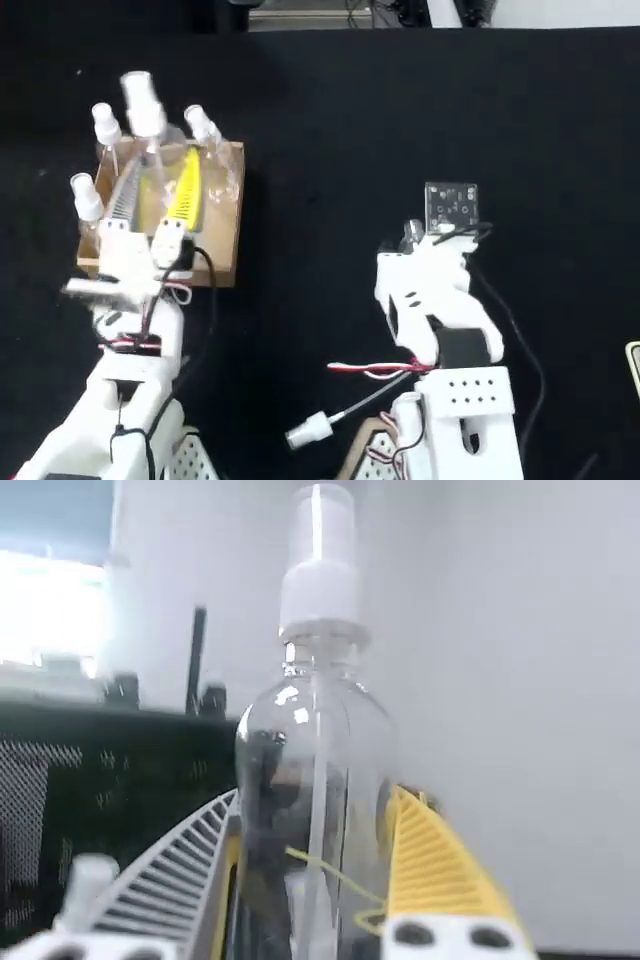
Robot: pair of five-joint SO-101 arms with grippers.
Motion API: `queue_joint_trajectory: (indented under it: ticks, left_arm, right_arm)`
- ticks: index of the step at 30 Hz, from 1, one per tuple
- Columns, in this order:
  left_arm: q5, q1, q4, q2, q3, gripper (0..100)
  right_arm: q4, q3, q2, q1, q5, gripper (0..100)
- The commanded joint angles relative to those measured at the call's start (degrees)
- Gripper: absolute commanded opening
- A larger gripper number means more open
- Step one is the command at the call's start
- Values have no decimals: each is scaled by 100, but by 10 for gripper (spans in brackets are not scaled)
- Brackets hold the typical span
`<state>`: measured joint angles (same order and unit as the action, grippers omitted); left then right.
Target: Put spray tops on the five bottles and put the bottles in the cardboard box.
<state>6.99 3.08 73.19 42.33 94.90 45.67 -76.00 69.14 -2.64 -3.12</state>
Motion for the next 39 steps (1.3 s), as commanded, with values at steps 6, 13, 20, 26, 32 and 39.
queue_joint_trajectory:
  ticks: [6,13,20,26,32,39]
  left_arm:
    - [79,1807,1521,132,-655,30]
    - [114,4004,967,62,-1429,30]
    - [114,5279,-1670,53,-1692,30]
    - [114,5868,-1925,-167,-1508,30]
    - [70,6132,-1354,-1609,-1780,30]
    - [62,6299,2145,-4325,-1692,29]
  right_arm:
    - [-149,40,84,-62,18,194]
    - [-149,40,84,-62,18,194]
    - [-149,40,84,-62,18,194]
    - [-149,40,84,-62,18,194]
    - [-149,40,84,-70,18,194]
    - [-149,40,84,-70,18,194]
